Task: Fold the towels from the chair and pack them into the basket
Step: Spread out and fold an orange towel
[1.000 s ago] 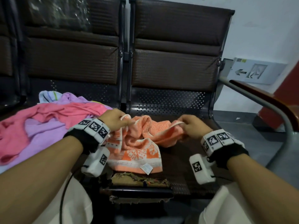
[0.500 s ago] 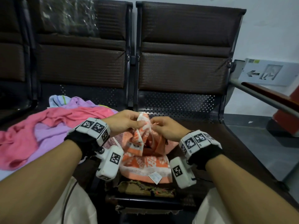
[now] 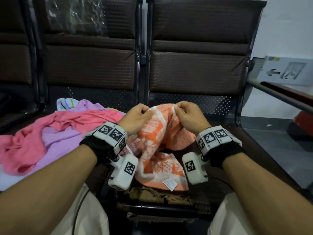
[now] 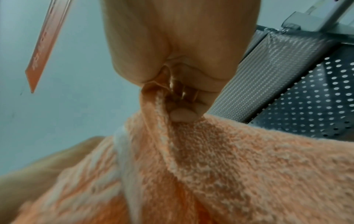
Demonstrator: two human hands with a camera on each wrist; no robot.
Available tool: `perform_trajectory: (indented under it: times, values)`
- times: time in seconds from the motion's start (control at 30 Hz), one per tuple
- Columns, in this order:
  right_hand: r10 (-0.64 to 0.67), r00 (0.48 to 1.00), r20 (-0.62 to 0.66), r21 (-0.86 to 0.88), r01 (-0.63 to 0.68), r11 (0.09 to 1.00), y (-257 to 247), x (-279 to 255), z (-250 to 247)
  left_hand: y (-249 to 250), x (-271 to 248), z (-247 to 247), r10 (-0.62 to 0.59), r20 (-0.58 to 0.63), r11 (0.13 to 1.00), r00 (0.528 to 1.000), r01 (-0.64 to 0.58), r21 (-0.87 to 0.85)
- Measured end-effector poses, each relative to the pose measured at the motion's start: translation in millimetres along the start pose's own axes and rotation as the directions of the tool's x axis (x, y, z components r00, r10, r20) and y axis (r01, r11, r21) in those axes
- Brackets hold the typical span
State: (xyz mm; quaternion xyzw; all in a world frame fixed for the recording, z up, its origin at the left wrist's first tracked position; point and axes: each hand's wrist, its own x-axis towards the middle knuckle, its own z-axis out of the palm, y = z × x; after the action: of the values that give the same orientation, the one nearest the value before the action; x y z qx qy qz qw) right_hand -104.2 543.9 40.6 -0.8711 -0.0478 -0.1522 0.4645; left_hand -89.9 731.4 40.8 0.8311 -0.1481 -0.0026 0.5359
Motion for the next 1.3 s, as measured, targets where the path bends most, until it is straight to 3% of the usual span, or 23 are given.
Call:
perform_trajectory:
  times: [0.1, 0.17, 0.27, 0.37, 0.43, 0.53, 0.6, 0.67, 0.7, 0.73, 0.77, 0.8, 0.87, 0.93, 1.0, 1.1, 1.2, 1.3]
  values:
    - [0.038, 0.994, -0.102, -0.019, -0.04, 0.999, 5, 1, -11, -3, -2, -1, 0.03, 0.113, 0.996, 0.993, -0.039, 0.077]
    - [0.077, 0.977, -0.199, -0.025, -0.084, 0.996, 12, 3, -19, -5, -5, -4, 0.002, 0.126, 0.994, 0.992, -0.015, 0.104]
    - [0.184, 0.936, -0.299, -0.04, -0.205, 0.978, 25, 2, -31, -1, -9, -10, -0.044, 0.049, 0.994, 0.998, 0.049, -0.093]
    - [0.327, 0.933, -0.149, -0.016, -0.332, 0.943, 31, -7, -31, 8, -11, -11, -0.012, 0.013, 0.978, 1.0, 0.015, -0.21]
    - [0.284, 0.95, -0.132, 0.03, -0.283, 0.959, 24, -11, -32, 15, -12, -8, -0.007, 0.006, 0.947, 1.0, 0.008, -0.32]
    - [0.197, 0.974, -0.11, 0.27, -0.162, 0.949, 5, -15, -35, 24, -12, -9, -0.055, -0.021, 0.861, 0.998, 0.037, -0.507]
    - [0.217, 0.975, 0.039, 0.433, -0.213, 0.876, -3, -19, -36, 26, -11, -11, -0.093, -0.045, 0.812, 0.995, 0.05, -0.582]
    - [0.227, 0.958, 0.174, 0.45, -0.283, 0.847, -4, -25, -38, 27, -9, -11, -0.133, -0.08, 0.791, 0.988, 0.057, -0.609]
    - [0.21, 0.959, 0.192, 0.329, -0.265, 0.906, -1, -27, -40, 27, -8, -10, -0.153, -0.102, 0.787, 0.983, 0.059, -0.613]
    - [0.17, 0.969, 0.181, 0.087, -0.189, 0.978, 2, -28, -42, 26, -7, -10, -0.177, -0.124, 0.789, 0.976, 0.065, -0.611]
    - [0.122, 0.978, 0.169, -0.206, -0.086, 0.975, 6, -30, -45, 24, -5, -10, -0.199, -0.147, 0.797, 0.969, 0.073, -0.6]
    - [0.08, 0.983, 0.168, -0.439, 0.002, 0.898, 7, -31, -47, 23, -3, -10, -0.216, -0.166, 0.81, 0.962, 0.081, -0.581]
    - [0.024, 0.979, 0.204, -0.591, 0.104, 0.8, 4, -35, -50, 20, 0, -9, -0.218, -0.191, 0.849, 0.957, 0.089, -0.52]
    - [-0.086, 0.963, 0.255, -0.505, 0.209, 0.837, -2, -38, -49, 18, 1, -7, -0.207, -0.194, 0.888, 0.959, 0.101, -0.449]
    - [-0.223, 0.942, 0.252, -0.257, 0.288, 0.923, -14, -41, -45, 18, 1, -2, -0.2, -0.159, 0.909, 0.967, 0.122, -0.399]
    - [-0.261, 0.933, 0.248, 0.064, 0.253, 0.965, -31, -44, -36, 20, -3, 6, -0.189, -0.07, 0.912, 0.979, 0.148, -0.382]
    - [-0.244, 0.943, 0.227, 0.008, 0.249, 0.969, -33, -41, -29, 22, -7, 12, -0.183, 0.013, 0.913, 0.983, 0.174, -0.369]
    - [-0.267, 0.937, 0.224, 0.089, 0.253, 0.963, -33, -38, -23, 23, -12, 11, -0.152, 0.134, 0.908, 0.979, 0.192, -0.371]
